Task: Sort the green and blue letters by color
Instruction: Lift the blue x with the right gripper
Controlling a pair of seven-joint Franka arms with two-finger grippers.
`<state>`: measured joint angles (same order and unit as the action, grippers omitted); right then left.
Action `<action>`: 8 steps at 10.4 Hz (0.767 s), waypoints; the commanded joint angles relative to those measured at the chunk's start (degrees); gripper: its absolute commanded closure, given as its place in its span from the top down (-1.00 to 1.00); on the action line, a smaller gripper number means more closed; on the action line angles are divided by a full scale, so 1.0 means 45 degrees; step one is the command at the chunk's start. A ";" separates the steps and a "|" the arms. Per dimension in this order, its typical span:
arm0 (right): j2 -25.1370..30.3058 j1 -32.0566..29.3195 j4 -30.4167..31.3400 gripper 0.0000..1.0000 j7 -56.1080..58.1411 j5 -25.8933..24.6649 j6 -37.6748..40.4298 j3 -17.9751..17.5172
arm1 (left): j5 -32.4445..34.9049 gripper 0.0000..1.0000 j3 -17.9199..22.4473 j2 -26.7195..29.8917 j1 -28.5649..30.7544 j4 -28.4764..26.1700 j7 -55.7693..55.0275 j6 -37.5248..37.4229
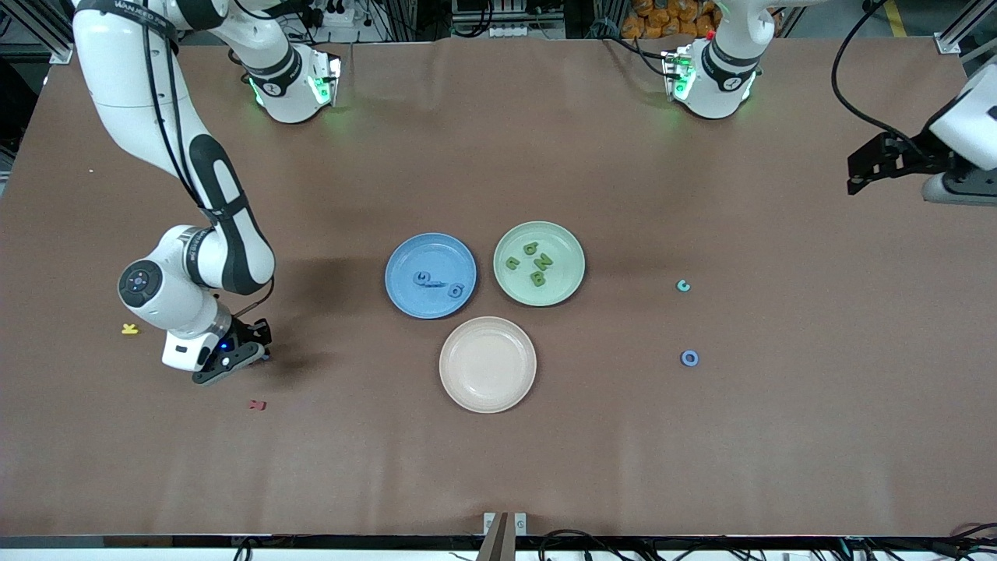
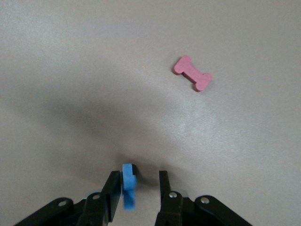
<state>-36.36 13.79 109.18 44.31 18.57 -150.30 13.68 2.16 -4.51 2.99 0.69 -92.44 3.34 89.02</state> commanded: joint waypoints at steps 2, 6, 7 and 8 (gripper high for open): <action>0.0112 -0.0192 0.0307 -0.18 -0.0081 0.0130 -0.0233 -0.0209 | -0.0773 1.00 -0.0073 0.0430 0.0570 -0.0179 -0.0312 -0.0134; -0.0142 -0.0173 0.0483 -0.46 -0.0081 0.0170 -0.0936 -0.0423 | -0.0773 1.00 -0.0053 0.0352 0.0569 -0.0199 -0.0351 -0.0134; -0.0220 -0.0231 0.0541 -0.48 -0.0081 0.0170 -0.1092 -0.0540 | -0.0792 1.00 -0.0053 0.0313 0.0550 -0.0199 -0.0352 -0.0134; -0.0278 -0.0231 0.0638 -0.52 -0.0081 0.0170 -0.1383 -0.0541 | -0.0792 1.00 -0.0053 0.0293 0.0550 -0.0199 -0.0371 -0.0115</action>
<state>-36.19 13.73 110.62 44.26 18.87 -152.55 13.19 0.03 -4.65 3.83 3.01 -92.92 2.41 88.88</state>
